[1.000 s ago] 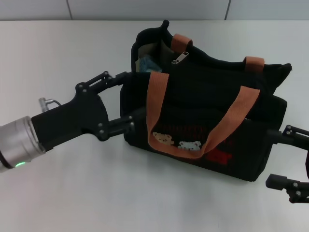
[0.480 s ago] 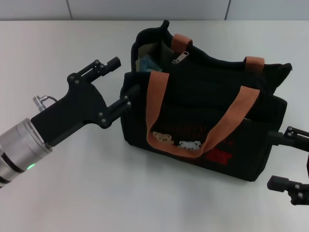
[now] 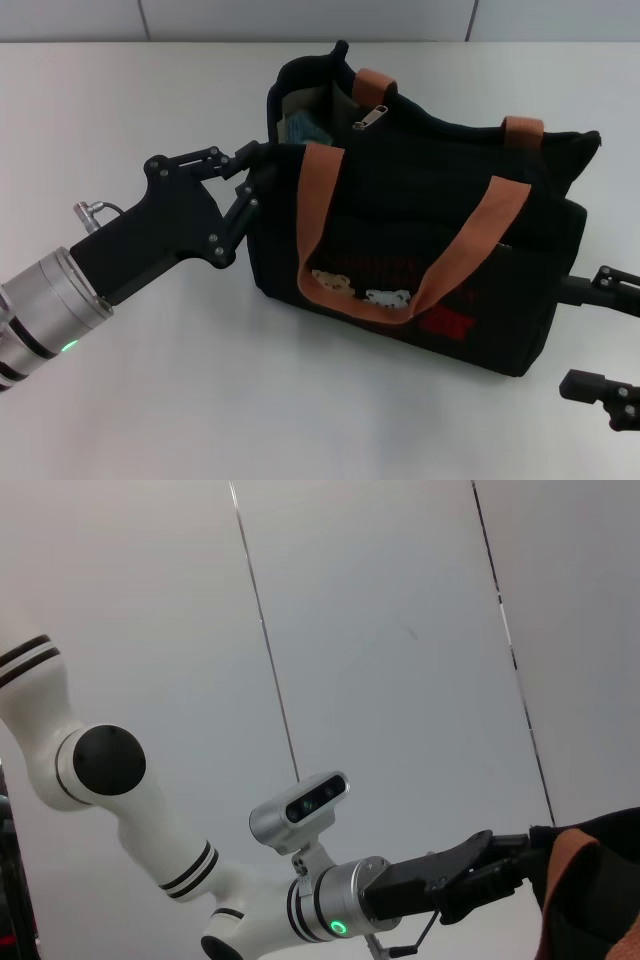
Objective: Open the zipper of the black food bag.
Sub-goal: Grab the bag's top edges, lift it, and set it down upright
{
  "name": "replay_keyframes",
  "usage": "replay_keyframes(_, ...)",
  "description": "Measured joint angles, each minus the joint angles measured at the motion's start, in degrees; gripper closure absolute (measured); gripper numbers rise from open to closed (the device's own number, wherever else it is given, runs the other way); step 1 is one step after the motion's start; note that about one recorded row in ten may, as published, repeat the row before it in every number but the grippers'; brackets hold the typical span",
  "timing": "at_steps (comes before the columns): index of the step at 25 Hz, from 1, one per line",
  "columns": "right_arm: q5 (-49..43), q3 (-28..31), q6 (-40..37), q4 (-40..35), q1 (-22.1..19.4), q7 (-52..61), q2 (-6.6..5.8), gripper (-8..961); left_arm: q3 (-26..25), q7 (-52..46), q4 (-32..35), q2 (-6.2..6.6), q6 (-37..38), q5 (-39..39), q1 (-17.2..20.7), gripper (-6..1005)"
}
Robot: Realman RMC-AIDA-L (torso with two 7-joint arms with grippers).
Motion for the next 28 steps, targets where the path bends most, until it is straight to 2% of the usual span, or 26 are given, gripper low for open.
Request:
replay_keyframes(3,0.0,0.4,-0.1,0.0,-0.1,0.0,-0.05,113,0.0,-0.3,0.0,0.0,0.0,0.0,0.0,832)
replay_keyframes(8,0.1,0.6,-0.1,0.0,-0.1,0.0,-0.03,114,0.1,-1.1,0.0,0.0,0.2,0.1,0.0,894)
replay_keyframes(20,1.9,1.4,-0.7,0.1,-0.2,0.0,0.19,115,0.3,-1.2,1.0,0.22,3.2,0.7,0.9,894)
replay_keyframes(24,5.1,1.4,-0.8,0.4,-0.5,0.1,0.21,116,0.0,-3.4,5.5,0.26,6.3,0.5,1.7,894)
replay_keyframes(28,12.5,1.4,-0.3,0.4,-1.3,0.5,0.68,116,-0.1,-6.6,9.9,0.16,8.8,0.2,1.8,894)
